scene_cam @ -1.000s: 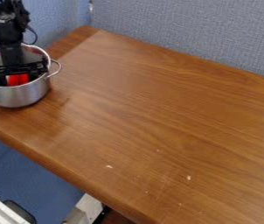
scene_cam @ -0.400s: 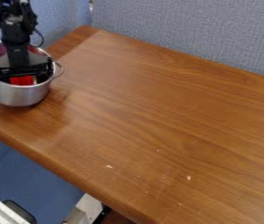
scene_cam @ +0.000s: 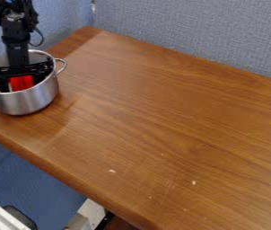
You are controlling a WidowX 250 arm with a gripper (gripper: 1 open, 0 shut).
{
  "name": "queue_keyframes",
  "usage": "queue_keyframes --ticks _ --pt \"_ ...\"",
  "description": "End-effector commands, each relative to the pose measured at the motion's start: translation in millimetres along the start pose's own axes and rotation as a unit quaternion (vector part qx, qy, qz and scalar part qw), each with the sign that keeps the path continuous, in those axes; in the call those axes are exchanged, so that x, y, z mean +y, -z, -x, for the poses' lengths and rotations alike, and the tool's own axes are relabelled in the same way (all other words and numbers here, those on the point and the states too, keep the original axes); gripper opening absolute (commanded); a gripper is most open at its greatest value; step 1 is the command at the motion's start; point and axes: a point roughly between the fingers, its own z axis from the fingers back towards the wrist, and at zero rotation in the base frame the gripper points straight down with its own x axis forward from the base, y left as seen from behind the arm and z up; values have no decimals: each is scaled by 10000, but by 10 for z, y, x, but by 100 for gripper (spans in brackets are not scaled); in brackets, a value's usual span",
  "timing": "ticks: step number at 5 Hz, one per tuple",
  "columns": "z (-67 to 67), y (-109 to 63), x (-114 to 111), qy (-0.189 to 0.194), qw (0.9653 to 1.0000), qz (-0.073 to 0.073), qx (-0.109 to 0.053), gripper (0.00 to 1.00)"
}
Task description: Put the red object in the metal pot
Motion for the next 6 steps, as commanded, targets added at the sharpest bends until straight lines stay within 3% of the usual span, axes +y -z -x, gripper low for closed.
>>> queue_keyframes --ticks 1,2,3,4,6 --pt "-131 -78 125 -374 9992 -25 -152 0" --pt "-124 -64 251 -326 9994 -16 -135 100" --pt "-124 -55 370 -276 9996 -5 -106 0" --pt "-110 -58 473 -134 9999 1 -12 100" --pt "-174 -135 386 -424 9990 -145 62 100"
